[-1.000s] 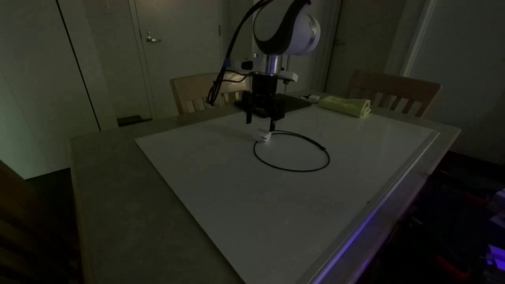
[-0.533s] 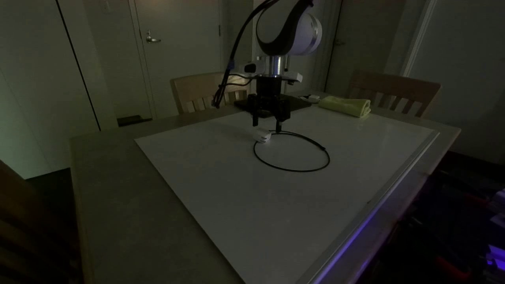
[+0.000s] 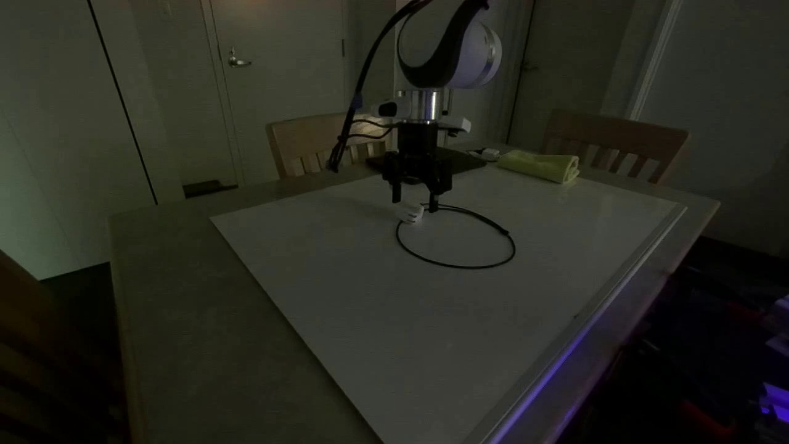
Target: Stretch out the ends of the charger at opposite sides
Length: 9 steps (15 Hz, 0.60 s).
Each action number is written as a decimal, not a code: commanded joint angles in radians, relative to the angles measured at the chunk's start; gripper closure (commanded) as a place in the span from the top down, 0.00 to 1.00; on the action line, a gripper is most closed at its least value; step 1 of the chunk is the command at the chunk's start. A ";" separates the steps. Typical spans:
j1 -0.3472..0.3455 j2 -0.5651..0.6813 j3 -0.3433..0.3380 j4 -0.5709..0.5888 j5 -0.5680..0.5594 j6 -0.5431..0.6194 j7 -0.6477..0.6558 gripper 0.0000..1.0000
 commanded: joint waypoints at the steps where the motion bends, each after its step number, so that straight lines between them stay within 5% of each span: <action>1: -0.024 -0.012 0.028 -0.028 0.011 0.026 -0.005 1.00; 9: -0.053 -0.007 0.041 -0.059 0.016 0.102 -0.036 1.00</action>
